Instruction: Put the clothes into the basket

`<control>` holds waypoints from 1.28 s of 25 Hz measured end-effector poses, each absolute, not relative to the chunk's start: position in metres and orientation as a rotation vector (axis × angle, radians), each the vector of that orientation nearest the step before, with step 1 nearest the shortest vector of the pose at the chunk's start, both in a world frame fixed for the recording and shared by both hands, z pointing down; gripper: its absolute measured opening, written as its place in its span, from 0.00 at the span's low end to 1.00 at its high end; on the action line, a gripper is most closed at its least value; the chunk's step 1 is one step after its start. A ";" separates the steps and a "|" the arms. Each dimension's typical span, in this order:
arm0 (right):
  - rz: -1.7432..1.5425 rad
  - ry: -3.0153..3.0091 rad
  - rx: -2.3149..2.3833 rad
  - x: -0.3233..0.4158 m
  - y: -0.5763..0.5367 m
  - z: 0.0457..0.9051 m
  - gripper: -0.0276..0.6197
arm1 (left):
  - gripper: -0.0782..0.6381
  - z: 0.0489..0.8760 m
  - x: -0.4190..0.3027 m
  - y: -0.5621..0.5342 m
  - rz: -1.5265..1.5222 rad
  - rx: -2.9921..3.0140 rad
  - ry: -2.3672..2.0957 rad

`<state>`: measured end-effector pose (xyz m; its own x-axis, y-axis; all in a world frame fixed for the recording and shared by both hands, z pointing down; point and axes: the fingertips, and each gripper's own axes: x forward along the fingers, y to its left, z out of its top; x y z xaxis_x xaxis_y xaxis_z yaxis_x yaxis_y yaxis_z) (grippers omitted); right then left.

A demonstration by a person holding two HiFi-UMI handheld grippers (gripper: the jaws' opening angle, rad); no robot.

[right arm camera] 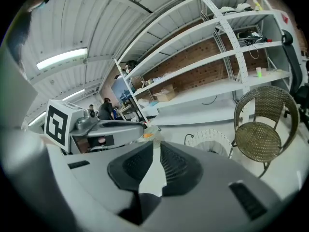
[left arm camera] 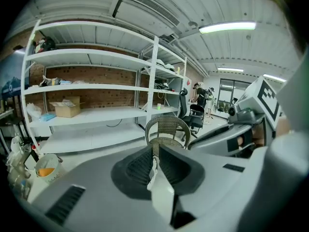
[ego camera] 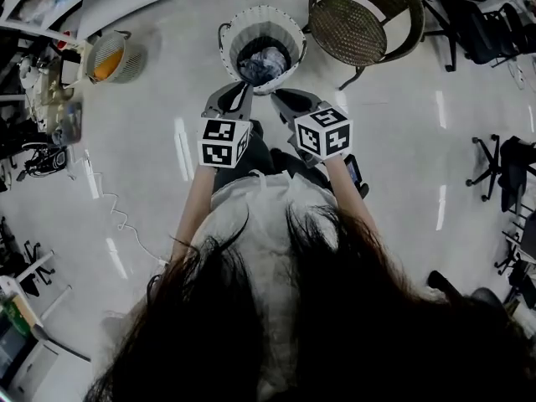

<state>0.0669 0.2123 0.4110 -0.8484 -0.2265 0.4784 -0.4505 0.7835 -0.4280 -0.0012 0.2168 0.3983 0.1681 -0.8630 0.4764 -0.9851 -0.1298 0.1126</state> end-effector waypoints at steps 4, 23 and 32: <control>0.739 -2.578 0.506 0.074 0.223 0.408 0.13 | 0.18 0.393 0.009 0.227 0.424 2.071 -1.763; 0.682 -2.593 0.457 0.075 0.249 0.405 0.13 | 0.18 0.386 0.019 0.248 0.455 2.093 -1.787; 0.675 -2.575 0.409 0.059 0.253 0.414 0.13 | 0.18 0.394 0.005 0.249 0.473 2.066 -1.791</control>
